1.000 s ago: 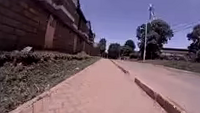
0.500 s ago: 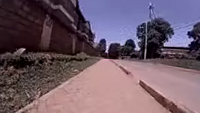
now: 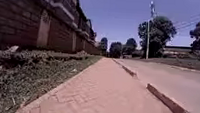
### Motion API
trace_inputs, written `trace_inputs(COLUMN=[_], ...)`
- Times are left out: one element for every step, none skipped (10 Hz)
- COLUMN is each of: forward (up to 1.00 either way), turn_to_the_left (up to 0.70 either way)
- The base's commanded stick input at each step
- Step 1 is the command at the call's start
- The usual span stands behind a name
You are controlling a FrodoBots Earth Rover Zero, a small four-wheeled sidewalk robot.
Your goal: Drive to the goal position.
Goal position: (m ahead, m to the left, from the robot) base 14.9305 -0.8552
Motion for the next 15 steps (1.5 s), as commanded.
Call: trace_inputs(forward=[0.85,0.85,0.85,0.85,0.85,0.85,0.85,0.85,0.85,0.85,0.85,0.85,0.85,0.85,0.85], turn_to_the_left=[-0.31,-0.30,0.00,0.00,0.00,0.00,0.00,0.00,0.00,0.00,0.00,0.00,0.00,0.00,0.00])
